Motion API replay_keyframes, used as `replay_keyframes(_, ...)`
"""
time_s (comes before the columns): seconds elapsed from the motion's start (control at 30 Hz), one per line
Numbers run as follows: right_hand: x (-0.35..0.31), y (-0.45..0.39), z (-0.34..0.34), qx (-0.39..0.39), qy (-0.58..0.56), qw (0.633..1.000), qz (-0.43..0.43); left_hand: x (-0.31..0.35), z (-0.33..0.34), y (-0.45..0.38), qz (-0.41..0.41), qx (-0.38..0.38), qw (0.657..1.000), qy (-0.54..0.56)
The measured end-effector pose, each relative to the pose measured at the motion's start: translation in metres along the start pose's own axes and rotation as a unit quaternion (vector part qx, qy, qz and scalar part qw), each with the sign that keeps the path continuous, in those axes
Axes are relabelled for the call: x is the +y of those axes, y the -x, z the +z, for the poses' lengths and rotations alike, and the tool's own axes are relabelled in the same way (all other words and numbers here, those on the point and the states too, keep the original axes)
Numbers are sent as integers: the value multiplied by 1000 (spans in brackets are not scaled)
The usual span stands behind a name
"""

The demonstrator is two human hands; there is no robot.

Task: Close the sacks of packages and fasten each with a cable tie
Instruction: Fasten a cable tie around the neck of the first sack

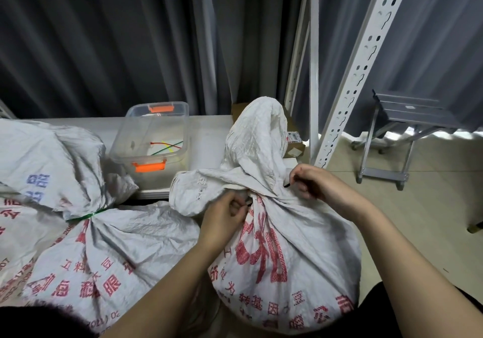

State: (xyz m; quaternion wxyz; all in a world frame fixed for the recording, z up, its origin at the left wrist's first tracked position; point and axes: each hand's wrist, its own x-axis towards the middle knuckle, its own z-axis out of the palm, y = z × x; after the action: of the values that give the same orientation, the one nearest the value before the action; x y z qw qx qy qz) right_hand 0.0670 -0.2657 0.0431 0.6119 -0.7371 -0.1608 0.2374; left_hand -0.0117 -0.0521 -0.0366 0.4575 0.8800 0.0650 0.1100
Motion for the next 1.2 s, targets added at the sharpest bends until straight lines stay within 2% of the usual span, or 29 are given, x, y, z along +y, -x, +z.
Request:
replay_keyframes(0.03,-1,1,2,33,27,999,2,6,-1,0,-2,0,1000,-14)
replay_keyframes(0.1,2,1,1,123,177,976,-27,18,-6,-2,2,-3,996,-91)
replay_keyframes(0.17,9,3,-3,231,326,914,-69,29,-10,-2,46,1,979,-198)
replay_keyframes(0.23,11,10,-2,315,343,878,-111,46,-13,1,77,-5,970,-229)
replay_keyframes(0.3,9,19,5,380,363,836,-157,64,-12,1,54,-35,987,-146)
replay_keyframes(0.37,5,30,16,414,450,755,-235,85,-10,-3,-22,-68,996,58)
replay_keyframes(0.4,3,36,23,415,485,717,-280,95,-11,-6,-61,-82,983,154)
replay_keyframes(0.47,-1,48,39,399,513,669,-360,115,-14,-9,-132,-137,946,261)
replay_keyframes(0.53,-4,58,52,375,526,640,-415,132,-22,-6,-184,-203,907,321)
replay_keyframes(0.6,-6,63,64,342,538,629,-445,141,-31,-7,-188,-223,874,388)
replay_keyframes(0.67,-6,65,72,302,540,645,-449,144,-39,-11,-153,-218,858,438)
replay_keyframes(0.7,-5,67,74,282,527,667,-444,145,-45,-12,-130,-219,862,439)
replay_keyframes(0.77,-11,70,77,284,442,751,-400,146,-60,-13,-77,-216,890,394)
replay_keyframes(0.83,-29,69,82,319,278,854,-304,148,-76,-12,-26,-191,924,331)
replay_keyframes(0.87,-39,62,82,327,193,887,-262,147,-82,-12,-5,-176,935,309)
replay_keyframes(0.93,-64,43,86,303,103,921,-222,142,-91,-11,30,-150,952,266)
replay_keyframes(1.0,-85,20,100,243,80,948,-191,131,-99,-11,47,-117,965,231)
replay_keyframes(1.07,-101,-5,132,174,26,971,-160,106,-121,-16,28,-60,974,218)
replay_keyframes(1.1,-106,-22,153,141,10,979,-148,86,-138,-20,18,-30,977,210)
replay_keyframes(1.2,-110,-59,179,120,4,985,-120,43,-161,-37,5,-17,987,159)
